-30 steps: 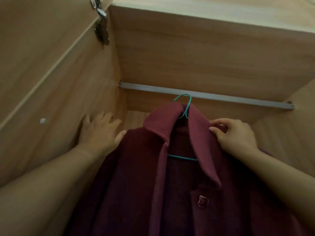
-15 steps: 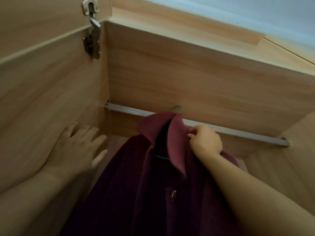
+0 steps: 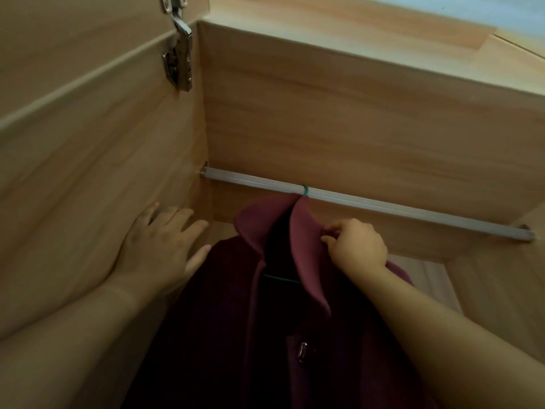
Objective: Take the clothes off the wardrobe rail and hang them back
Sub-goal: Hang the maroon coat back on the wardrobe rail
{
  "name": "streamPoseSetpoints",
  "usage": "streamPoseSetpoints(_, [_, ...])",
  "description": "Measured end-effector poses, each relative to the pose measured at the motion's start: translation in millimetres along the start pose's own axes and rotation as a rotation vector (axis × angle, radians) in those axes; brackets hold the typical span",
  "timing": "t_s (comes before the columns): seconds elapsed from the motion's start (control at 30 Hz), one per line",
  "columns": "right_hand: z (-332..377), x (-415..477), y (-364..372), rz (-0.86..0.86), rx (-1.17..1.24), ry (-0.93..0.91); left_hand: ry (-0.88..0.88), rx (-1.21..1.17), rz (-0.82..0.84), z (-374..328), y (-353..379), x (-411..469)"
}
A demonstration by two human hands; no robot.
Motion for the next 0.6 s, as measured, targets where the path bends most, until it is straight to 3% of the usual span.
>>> streamPoseSetpoints(0.23, [-24.0,-30.0,-44.3,0.044,-0.042,-0.03,0.033,-0.041,0.005,0.2,-3.3,-1.2])
streamPoseSetpoints(0.6, [-70.4,-119.2,-59.8,-0.016,0.453,0.049,-0.069,-0.194,0.081,-13.4,-34.7,-45.7])
Point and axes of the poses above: each hand's wrist, its own x-axis towards the middle knuckle, its own y-axis out of the palm, z = x × y, the point moved 3 cm from there along x, towards the middle knuckle, and after that the axes turned 3 degrees about y, right-handed, at the moved point
